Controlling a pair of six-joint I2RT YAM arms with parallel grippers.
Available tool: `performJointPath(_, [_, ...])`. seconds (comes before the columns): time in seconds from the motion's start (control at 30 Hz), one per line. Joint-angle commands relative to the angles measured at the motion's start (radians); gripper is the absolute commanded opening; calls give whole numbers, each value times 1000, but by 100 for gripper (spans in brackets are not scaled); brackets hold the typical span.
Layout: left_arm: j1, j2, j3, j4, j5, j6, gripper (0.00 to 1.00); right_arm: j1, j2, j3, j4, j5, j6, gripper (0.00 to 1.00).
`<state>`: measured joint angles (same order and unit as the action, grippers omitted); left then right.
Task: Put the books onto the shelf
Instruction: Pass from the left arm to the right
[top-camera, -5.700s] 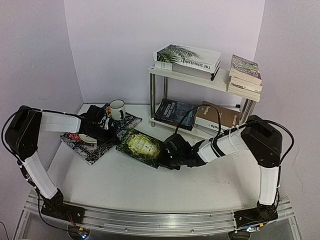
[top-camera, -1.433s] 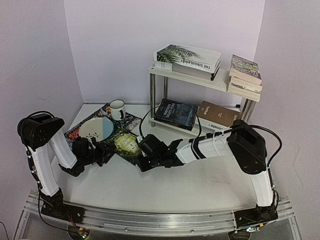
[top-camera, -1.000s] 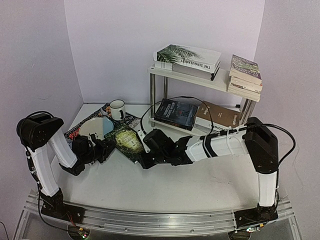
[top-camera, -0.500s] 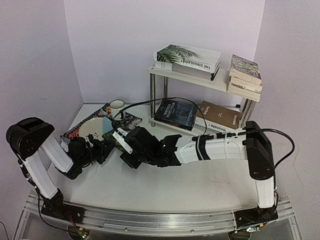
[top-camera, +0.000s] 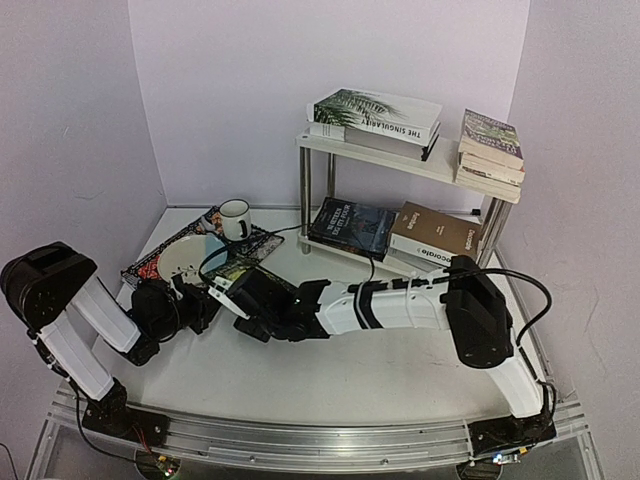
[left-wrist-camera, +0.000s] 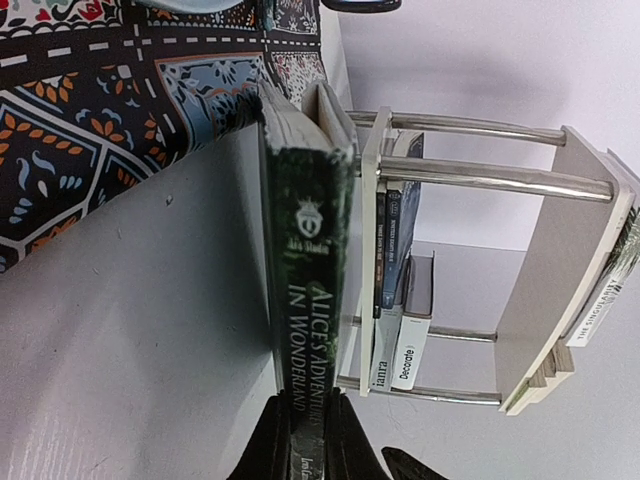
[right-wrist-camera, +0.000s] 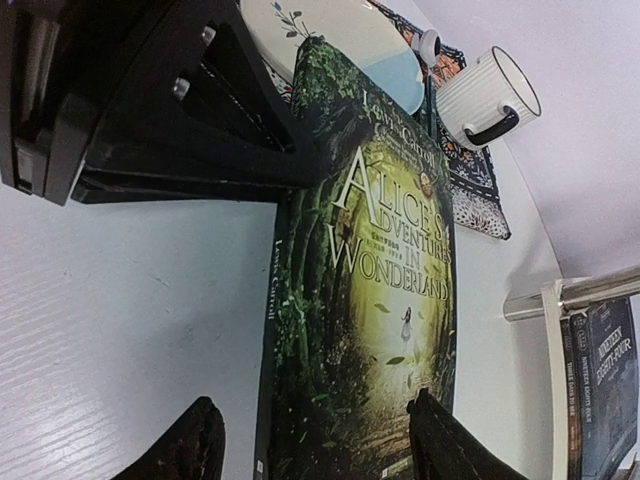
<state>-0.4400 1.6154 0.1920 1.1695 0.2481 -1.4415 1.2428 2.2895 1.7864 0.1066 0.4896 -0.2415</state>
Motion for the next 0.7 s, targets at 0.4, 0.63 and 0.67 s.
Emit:
performJointPath(0.4, [-10,-99,-29,33,-2,-37,0,41,188,213,-36,259,-159,54])
performJointPath(0.63, [-16,-119,-33,11,-1,-45,0,53,224,225,12,333,-252,45])
performJointPath(0.67, [-16,-122,-34,7,-1,-45,0,55,223,221,23,341,-261,40])
